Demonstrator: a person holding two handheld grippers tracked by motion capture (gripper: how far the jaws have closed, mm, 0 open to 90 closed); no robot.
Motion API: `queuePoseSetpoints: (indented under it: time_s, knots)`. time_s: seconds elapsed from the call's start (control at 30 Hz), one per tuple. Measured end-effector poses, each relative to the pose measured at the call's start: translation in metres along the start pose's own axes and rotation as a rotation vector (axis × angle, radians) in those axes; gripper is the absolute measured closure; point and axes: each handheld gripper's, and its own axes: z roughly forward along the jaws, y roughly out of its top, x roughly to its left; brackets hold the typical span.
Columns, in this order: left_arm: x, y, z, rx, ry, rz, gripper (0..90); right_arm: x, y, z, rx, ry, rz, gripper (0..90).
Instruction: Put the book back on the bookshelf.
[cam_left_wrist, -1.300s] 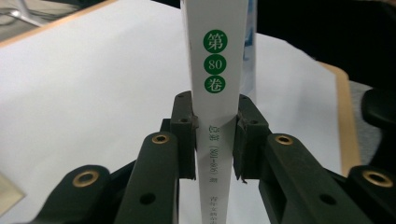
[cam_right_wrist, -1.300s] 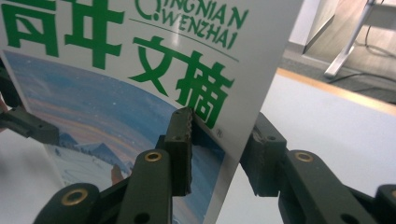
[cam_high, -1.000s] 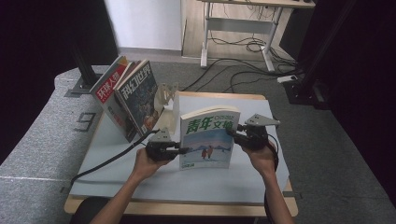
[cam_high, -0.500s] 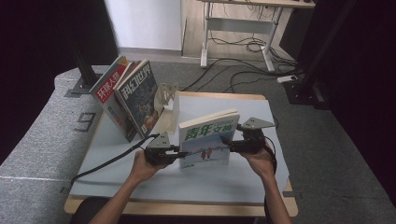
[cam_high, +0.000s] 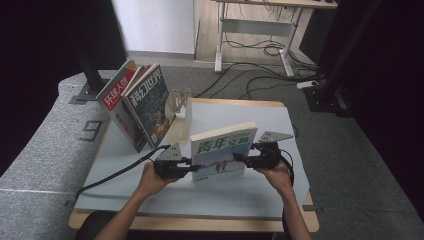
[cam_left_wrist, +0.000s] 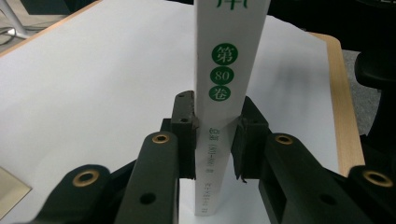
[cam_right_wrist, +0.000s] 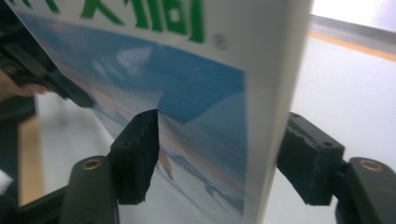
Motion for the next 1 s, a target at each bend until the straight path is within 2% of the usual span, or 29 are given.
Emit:
queuePoseSetpoints:
  time_s: [0.1, 0.3, 0.33, 0.5, 0.6, 0.73, 0.87, 1.0]
  knots:
    - [0.001, 0.0, 0.0, 0.002, 0.003, -0.012, 72.9, 0.007, 0.003, 0.001, 0.038, -0.053, -0.037, 37.4]
    - [0.004, 0.004, 0.0, 0.002, -0.009, -0.053, 71.5, 0.006, 0.002, -0.003, 0.031, -0.055, -0.023, 43.9]
    - [0.006, 0.006, -0.002, -0.011, -0.021, -0.073, 70.9, 0.005, 0.0, -0.004, 0.02, -0.05, -0.015, 45.3]
    - [0.007, 0.016, -0.005, -0.026, -0.031, -0.089, 68.7, 0.005, -0.001, -0.006, 0.011, -0.044, -0.009, 47.7]
    - [0.007, 0.032, -0.005, 0.002, -0.021, -0.084, 68.6, 0.005, -0.001, -0.007, 0.012, -0.045, -0.012, 48.3]
    - [0.006, 0.04, -0.004, 0.028, -0.017, -0.072, 66.5, 0.005, -0.002, -0.007, 0.011, -0.046, -0.012, 48.7]
    - [0.009, 0.046, -0.003, 0.034, -0.03, -0.082, 64.6, 0.006, -0.002, -0.007, 0.012, -0.048, -0.01, 49.1]
    - [0.009, 0.051, 0.0, 0.041, -0.026, -0.057, 64.9, 0.006, -0.001, -0.007, 0.012, -0.049, -0.01, 49.3]
